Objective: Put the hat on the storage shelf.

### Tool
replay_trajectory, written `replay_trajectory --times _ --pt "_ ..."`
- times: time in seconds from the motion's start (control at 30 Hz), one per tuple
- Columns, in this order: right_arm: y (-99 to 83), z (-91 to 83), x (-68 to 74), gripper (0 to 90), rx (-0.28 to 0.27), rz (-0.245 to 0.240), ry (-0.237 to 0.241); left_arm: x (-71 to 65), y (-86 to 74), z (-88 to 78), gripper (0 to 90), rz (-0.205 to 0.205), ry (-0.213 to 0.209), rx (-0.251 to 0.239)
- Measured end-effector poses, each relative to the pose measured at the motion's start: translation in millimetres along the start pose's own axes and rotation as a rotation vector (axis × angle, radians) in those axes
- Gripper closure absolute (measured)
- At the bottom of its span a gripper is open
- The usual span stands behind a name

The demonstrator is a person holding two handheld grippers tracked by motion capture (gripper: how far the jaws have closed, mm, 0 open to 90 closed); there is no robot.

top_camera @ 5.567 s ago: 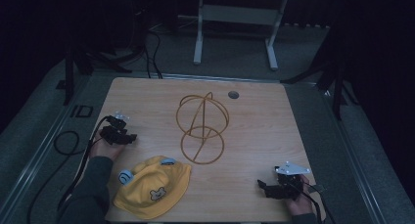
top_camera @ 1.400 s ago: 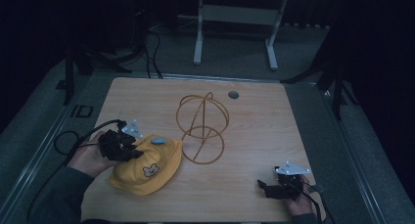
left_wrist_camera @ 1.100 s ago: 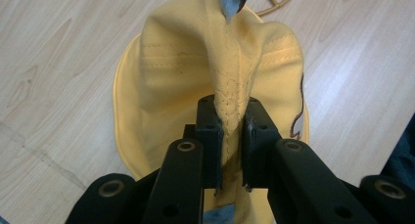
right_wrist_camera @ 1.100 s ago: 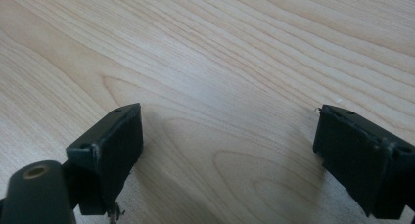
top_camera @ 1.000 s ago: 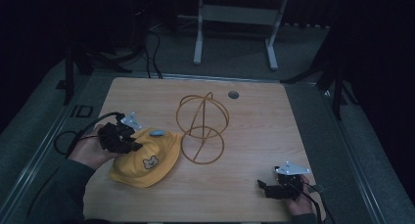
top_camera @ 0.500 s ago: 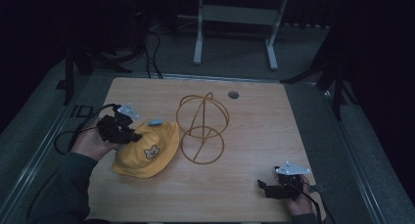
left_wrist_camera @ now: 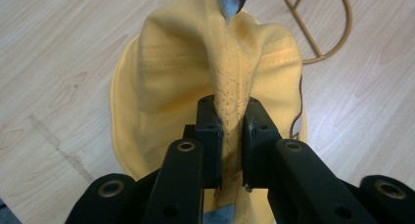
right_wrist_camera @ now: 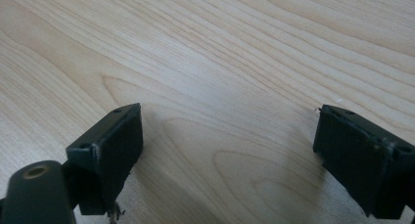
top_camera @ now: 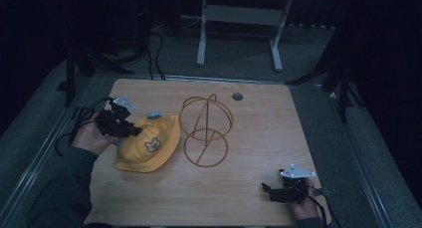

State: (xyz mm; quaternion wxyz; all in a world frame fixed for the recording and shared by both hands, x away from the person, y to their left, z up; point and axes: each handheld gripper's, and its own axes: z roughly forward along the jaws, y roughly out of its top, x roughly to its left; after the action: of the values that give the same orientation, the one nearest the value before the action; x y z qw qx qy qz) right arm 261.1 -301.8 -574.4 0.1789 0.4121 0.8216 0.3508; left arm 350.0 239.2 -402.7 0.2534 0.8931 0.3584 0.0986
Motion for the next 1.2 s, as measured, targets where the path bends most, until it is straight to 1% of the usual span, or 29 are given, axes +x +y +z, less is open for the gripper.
replay_trajectory --times 0.2,0.3,0.37,0.7,0.8,0.93,1.07,1.2 --pt "0.0 0.0 0.1 11.0 0.0 0.002 0.0 8.8 0.1 -3.9 80.2 -0.021 -0.002 -0.024" --pt "0.0 0.0 0.1 11.0 0.001 0.001 0.0 10.2 0.6 -5.7 80.2 -0.026 0.002 -0.032" --pt "0.0 0.0 0.0 11.0 0.0 0.0 0.0 10.9 2.1 -9.3 80.2 -0.022 0.012 -0.038" --pt "0.0 0.0 0.1 11.1 0.001 0.001 0.0 13.3 7.6 -21.4 80.2 -0.016 0.034 -0.063" --pt "0.0 0.0 0.0 11.0 0.0 0.0 0.0 13.2 9.3 -24.9 80.2 -0.014 0.036 -0.072" --pt "0.0 0.0 0.0 11.0 0.0 0.0 0.0 12.8 10.7 -26.9 80.1 -0.013 0.038 -0.071" --pt "0.0 0.0 0.0 11.0 0.0 0.0 0.0 12.0 14.8 -32.6 80.1 -0.007 0.046 -0.085" --pt "0.0 0.0 -0.1 11.0 0.0 -0.001 0.0 11.3 18.8 -37.4 80.1 0.008 0.05 -0.09"
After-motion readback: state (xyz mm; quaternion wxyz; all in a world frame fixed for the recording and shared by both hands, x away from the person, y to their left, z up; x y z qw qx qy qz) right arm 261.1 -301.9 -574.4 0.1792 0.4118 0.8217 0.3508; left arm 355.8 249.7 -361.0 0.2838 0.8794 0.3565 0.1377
